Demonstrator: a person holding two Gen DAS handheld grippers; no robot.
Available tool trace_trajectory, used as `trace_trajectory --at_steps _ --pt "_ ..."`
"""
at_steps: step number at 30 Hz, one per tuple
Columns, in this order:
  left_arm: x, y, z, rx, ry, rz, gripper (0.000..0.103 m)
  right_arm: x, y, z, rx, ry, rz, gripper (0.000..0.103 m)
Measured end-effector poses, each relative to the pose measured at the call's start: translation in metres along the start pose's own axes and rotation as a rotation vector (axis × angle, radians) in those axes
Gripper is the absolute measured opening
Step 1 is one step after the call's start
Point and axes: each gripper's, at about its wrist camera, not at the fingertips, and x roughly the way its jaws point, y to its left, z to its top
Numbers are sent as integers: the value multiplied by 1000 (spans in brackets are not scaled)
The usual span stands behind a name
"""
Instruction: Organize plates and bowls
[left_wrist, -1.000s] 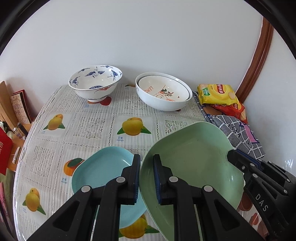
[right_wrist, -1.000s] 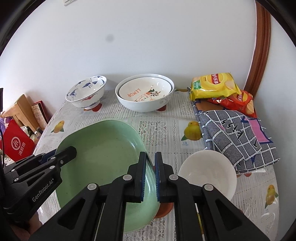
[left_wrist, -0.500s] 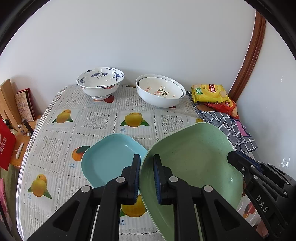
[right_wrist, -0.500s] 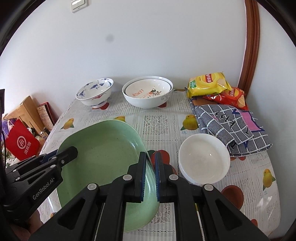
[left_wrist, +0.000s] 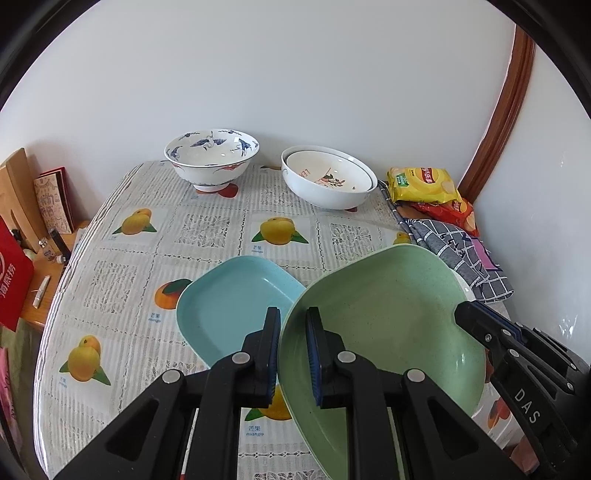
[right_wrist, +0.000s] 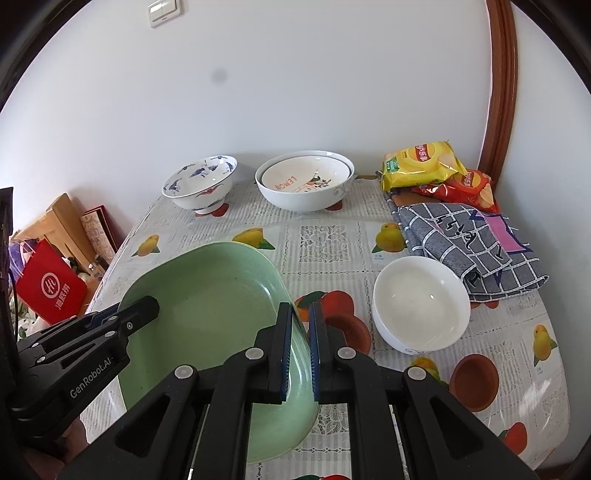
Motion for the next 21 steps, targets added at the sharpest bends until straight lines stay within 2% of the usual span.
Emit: trace_trajectory --at_steps 21 --pt "9 8 5 -14 9 32 14 17 7 5 -6 15 27 9"
